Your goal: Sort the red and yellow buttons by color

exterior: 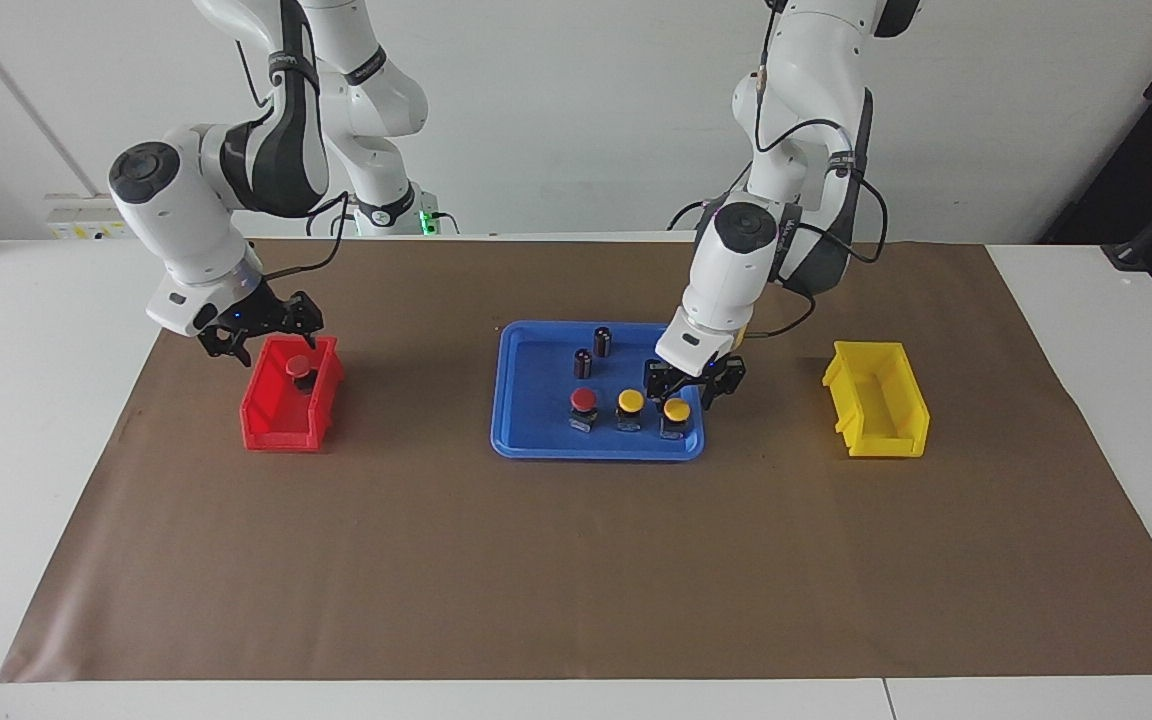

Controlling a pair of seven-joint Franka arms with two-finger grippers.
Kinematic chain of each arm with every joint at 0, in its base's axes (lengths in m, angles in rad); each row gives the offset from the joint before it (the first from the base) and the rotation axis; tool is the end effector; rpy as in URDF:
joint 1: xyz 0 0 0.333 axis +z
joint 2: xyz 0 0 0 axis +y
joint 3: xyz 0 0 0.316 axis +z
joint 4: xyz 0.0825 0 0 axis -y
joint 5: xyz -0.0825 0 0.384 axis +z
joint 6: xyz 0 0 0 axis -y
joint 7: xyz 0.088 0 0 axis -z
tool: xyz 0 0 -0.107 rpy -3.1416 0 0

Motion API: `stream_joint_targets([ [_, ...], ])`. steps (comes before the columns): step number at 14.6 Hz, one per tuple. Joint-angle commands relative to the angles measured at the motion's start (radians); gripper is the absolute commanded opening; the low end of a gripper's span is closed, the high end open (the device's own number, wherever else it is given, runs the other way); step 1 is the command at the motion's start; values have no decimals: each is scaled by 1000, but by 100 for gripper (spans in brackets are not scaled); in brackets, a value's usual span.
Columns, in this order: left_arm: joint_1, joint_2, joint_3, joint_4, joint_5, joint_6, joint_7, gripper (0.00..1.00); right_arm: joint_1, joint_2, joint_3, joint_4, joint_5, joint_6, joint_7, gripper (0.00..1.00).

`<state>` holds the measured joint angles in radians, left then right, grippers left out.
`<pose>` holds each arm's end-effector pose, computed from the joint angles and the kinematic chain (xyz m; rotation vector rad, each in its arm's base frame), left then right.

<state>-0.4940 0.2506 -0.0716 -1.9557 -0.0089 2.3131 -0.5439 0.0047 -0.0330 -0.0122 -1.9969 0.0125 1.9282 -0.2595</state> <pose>0.5203 -0.3283 0.3605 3.0618 -0.0197 0.1201 0.5425 -0.0033 0.4706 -3.1006 -0.3856 0.0528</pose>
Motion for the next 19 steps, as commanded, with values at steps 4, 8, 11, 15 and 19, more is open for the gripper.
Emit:
stream_joint_targets([
  [4,-15,30,18,20,10,17,-21,4,164,114,4,239,6,-118,284,100],
  [8,-18,6,18,89,10,-120,-34,2,176,129,6,295,102,-106,324,100],
  [11,-3,-66,21,196,10,-351,-7,2,331,281,11,494,98,-98,539,100],
  [15,209,-145,27,199,9,-471,304,1,529,531,11,677,-1,-27,830,100],
  [19,435,-171,27,166,9,-483,612,1,578,555,12,561,-23,141,881,100],
])
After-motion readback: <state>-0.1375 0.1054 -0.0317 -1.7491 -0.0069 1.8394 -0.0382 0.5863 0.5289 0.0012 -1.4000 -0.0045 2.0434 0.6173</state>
